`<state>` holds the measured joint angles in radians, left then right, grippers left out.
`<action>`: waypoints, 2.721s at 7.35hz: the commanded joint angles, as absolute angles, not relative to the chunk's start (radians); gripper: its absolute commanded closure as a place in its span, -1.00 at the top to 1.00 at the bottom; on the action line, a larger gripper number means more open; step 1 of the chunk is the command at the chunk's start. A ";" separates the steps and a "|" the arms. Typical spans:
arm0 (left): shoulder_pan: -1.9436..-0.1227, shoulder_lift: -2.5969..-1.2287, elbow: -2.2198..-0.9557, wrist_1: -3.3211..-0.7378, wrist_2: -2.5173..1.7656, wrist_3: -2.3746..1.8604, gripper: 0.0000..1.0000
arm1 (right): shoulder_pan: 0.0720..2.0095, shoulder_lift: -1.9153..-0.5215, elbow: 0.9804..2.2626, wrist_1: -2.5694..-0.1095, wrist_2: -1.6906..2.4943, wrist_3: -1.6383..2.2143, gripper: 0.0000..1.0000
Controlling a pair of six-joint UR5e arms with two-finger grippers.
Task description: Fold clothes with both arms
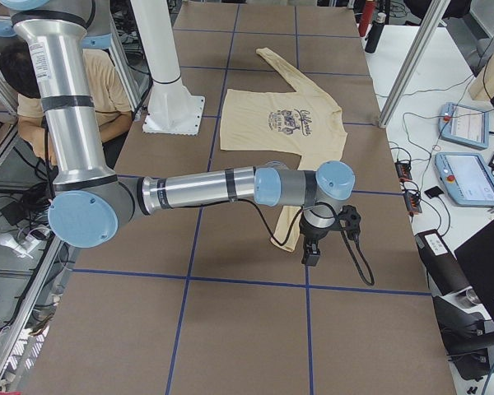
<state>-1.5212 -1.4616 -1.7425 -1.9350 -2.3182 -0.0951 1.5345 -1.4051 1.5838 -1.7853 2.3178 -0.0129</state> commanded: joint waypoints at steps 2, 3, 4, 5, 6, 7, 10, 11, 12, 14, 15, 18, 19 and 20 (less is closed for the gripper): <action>-1.534 -1.442 -1.776 -1.940 -2.322 -0.092 1.00 | 1.537 -1.446 1.617 -1.787 2.350 -0.008 1.00; -1.532 -1.442 -1.784 -1.940 -2.316 -0.094 1.00 | 1.536 -1.468 1.624 -1.757 2.371 -0.011 1.00; -1.532 -1.442 -1.783 -1.942 -2.322 -0.095 1.00 | 1.534 -1.536 1.644 -1.671 2.405 -0.014 1.00; -1.531 -1.443 -1.789 -1.945 -2.322 -0.094 1.00 | 1.502 -1.580 1.637 -1.528 2.411 0.015 1.00; -1.531 -1.443 -1.801 -1.944 -2.322 -0.095 1.00 | 1.452 -1.589 1.640 -1.472 2.436 0.202 1.00; -1.529 -1.443 -1.799 -1.945 -2.322 -0.094 1.00 | 1.368 -1.592 1.626 -1.372 2.424 0.278 1.00; -1.529 -1.445 -1.802 -1.945 -2.324 -0.094 1.00 | 1.289 -1.487 1.455 -1.276 2.410 0.366 0.93; -1.529 -1.445 -1.804 -1.945 -2.324 -0.094 1.00 | 1.289 -1.480 1.448 -1.278 2.402 0.382 0.93; -1.528 -1.445 -1.802 -1.945 -2.324 -0.092 1.00 | 1.289 -1.476 1.410 -1.278 2.407 0.383 0.95; -1.528 -1.445 -1.802 -1.947 -2.322 -0.092 1.00 | 1.278 -1.448 1.373 -1.278 2.401 0.385 0.99; -1.528 -1.445 -1.802 -1.947 -2.322 -0.092 1.00 | 1.257 -1.447 1.356 -1.278 2.399 0.385 0.99; -1.528 -1.445 -1.801 -1.947 -2.322 -0.089 1.00 | 1.213 -1.421 1.338 -1.278 2.365 0.396 0.99; -1.528 -1.445 -1.801 -1.947 -2.322 -0.089 1.00 | 1.209 -1.395 1.322 -1.276 2.353 0.434 0.98; -1.528 -1.445 -1.801 -1.947 -2.322 -0.089 1.00 | 1.195 -1.382 1.312 -1.276 2.327 0.443 0.97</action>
